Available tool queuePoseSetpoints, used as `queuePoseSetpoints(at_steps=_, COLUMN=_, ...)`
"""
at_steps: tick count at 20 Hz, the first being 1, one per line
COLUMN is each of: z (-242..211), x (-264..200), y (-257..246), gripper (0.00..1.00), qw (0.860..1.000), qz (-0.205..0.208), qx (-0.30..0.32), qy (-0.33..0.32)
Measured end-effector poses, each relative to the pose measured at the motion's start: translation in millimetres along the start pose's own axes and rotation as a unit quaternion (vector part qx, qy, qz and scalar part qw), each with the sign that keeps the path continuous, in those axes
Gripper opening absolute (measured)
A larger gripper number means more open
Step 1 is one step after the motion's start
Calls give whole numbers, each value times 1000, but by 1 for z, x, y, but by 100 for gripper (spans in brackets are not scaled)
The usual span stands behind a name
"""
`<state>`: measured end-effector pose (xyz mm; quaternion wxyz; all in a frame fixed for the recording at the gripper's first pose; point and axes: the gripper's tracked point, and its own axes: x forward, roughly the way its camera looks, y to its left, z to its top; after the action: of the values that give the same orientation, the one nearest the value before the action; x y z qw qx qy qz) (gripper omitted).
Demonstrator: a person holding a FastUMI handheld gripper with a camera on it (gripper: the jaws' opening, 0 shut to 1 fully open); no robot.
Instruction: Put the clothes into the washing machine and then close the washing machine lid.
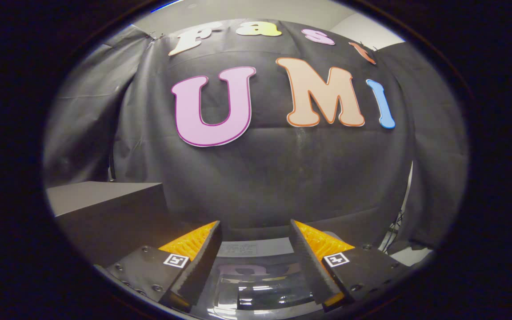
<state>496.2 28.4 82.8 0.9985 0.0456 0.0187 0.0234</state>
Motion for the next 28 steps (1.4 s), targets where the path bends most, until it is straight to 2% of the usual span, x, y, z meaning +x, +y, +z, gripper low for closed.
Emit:
queuePoseSetpoints(at_steps=11, z=-10, x=-49, y=-16, gripper=94, qw=1000, qz=-6, qx=14, qy=15)
queuePoseSetpoints(at_steps=15, z=-25, x=-73, y=-15, gripper=94, qw=999, qz=14, qx=6, qy=41)
queuePoseSetpoints(at_steps=17, z=-29, x=-86, y=-24, gripper=94, qw=998, qz=6, qx=-8, qy=56)
queuePoseSetpoints(at_steps=20, z=-14, x=-108, y=-19, gripper=94, qw=999, qz=10, qx=-4, qy=47)
queuePoseSetpoints(at_steps=24, z=6, x=-140, y=-6, gripper=95, qw=998, qz=18, qx=-34, qy=42)
queuePoseSetpoints(at_steps=28, z=27, x=-181, y=12, gripper=95, qw=998, qz=32, qx=-48, qy=9)
